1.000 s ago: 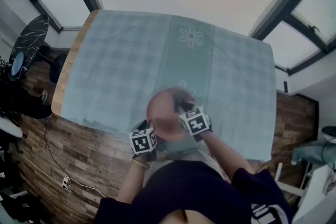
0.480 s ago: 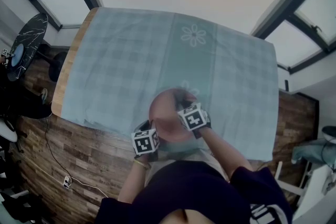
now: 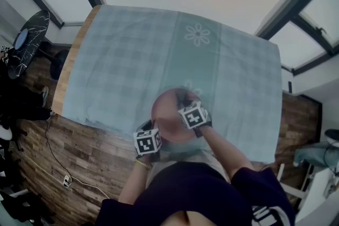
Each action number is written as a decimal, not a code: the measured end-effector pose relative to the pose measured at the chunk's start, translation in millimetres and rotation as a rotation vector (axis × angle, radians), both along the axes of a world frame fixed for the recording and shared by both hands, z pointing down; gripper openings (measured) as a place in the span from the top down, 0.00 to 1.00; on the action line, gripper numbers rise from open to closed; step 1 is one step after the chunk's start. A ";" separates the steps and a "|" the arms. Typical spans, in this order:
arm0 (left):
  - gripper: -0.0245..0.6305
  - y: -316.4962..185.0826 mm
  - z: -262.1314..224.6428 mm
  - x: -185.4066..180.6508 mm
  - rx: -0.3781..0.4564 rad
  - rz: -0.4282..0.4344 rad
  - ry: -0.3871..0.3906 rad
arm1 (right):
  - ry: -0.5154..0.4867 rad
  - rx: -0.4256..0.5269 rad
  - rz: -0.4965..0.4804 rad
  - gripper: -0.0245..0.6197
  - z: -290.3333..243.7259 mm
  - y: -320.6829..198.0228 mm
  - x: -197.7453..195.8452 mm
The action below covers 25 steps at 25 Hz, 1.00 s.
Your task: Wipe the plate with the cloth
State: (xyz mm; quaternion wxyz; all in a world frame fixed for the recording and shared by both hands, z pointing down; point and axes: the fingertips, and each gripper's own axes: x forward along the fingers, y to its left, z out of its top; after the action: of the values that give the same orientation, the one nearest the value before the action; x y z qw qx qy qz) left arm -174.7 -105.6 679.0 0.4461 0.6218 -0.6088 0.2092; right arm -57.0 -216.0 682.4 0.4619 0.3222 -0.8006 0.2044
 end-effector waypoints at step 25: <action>0.86 -0.1 0.3 -1.3 -0.007 -0.009 0.003 | -0.016 -0.010 -0.155 0.91 1.4 22.7 -48.2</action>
State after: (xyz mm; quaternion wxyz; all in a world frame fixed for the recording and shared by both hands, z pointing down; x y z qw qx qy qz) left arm -176.1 -105.7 679.3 0.4501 0.6180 -0.6101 0.2083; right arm -105.1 -193.4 683.8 0.4716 0.2554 -0.8258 0.1743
